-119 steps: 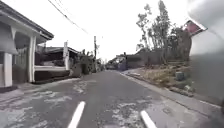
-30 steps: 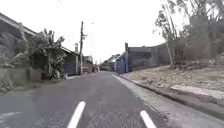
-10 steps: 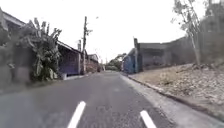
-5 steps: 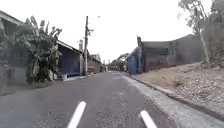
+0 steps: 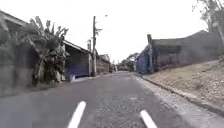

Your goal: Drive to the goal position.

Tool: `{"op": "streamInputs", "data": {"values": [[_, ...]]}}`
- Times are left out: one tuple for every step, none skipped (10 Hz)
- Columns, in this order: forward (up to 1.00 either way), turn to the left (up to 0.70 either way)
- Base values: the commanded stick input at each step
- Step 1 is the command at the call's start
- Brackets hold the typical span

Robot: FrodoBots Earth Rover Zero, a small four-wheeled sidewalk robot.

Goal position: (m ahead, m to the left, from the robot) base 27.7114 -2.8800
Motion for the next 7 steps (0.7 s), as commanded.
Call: {"op": "streamInputs", "data": {"values": [[0.85, 0.0], [0.85, 0.0], [0.85, 0.0], [0.85, 0.0], [0.85, 0.0], [0.85, 0.0], [0.85, 0.0]]}}
